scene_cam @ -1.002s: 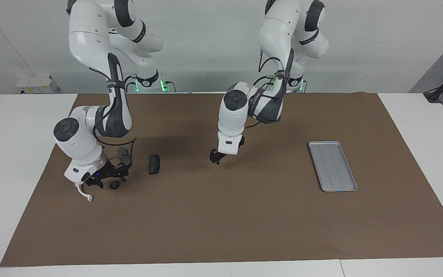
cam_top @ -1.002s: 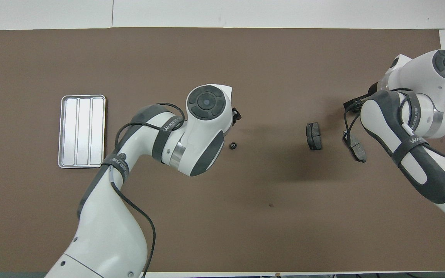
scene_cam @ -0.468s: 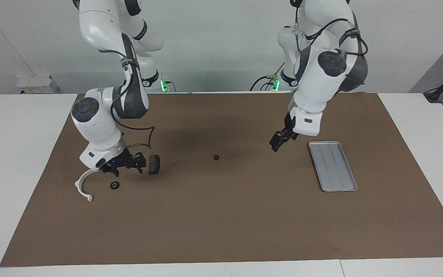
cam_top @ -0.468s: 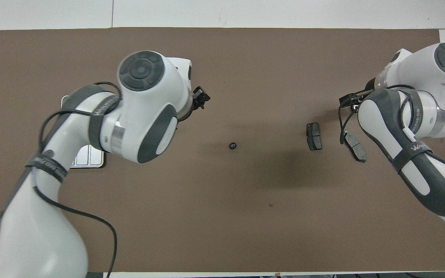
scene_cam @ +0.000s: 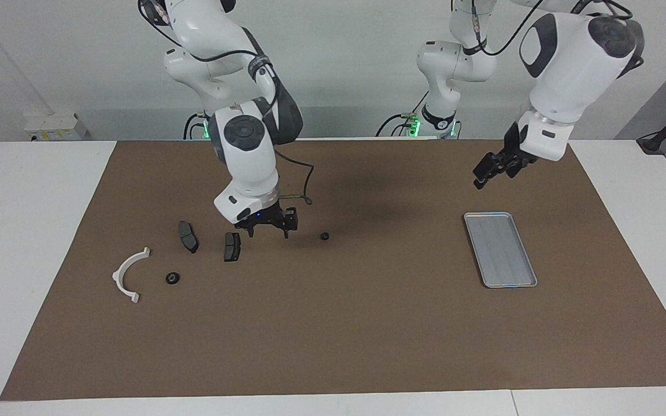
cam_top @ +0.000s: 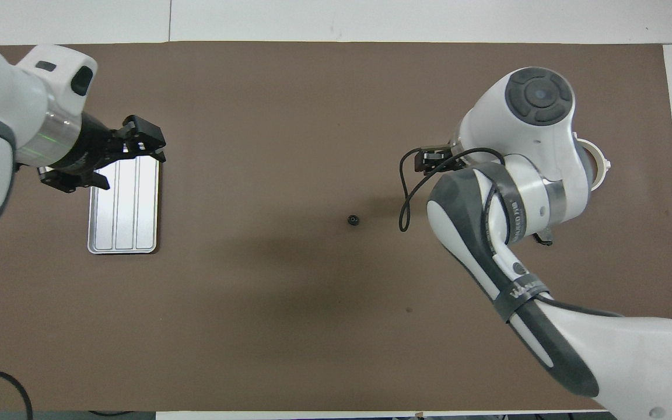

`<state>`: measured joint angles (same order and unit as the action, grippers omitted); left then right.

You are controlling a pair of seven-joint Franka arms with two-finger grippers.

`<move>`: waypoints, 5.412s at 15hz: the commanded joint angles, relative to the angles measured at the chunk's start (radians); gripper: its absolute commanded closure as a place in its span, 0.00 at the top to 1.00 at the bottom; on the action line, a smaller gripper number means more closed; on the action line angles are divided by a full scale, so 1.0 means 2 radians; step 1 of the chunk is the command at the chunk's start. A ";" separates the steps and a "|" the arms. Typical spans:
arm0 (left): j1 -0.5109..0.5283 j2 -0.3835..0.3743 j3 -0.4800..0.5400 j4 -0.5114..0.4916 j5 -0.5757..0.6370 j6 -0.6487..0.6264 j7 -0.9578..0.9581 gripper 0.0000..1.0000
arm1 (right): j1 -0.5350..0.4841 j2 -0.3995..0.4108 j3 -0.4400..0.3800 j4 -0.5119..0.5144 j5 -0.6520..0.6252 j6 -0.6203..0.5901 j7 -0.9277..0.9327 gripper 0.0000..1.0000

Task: Place bearing gear from tray to pile
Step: 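Retract the left gripper to rest while the right gripper reaches the gear, then close the right gripper on the second black gear and lift it, then carry the gear with the right gripper beside the first gear and lower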

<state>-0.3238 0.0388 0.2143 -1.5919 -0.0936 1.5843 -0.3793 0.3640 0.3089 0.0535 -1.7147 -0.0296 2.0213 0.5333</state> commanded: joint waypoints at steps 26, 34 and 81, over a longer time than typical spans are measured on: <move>0.125 -0.032 -0.059 -0.016 0.011 -0.054 0.151 1.00 | 0.086 0.070 0.002 -0.040 0.004 0.104 0.085 0.91; 0.126 -0.031 -0.061 -0.013 0.011 -0.053 0.151 1.00 | 0.086 0.069 0.004 -0.047 0.005 0.105 0.082 0.80; 0.140 -0.022 -0.099 -0.024 0.047 -0.016 0.164 1.00 | -0.185 0.065 0.002 -0.056 0.005 0.121 -0.378 0.00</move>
<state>-0.0459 0.0092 0.0214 -1.6231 -0.0135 1.5578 -0.0605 0.0060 0.4541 0.0472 -1.8000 -0.0250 2.2414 -0.1988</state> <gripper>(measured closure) 0.000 0.762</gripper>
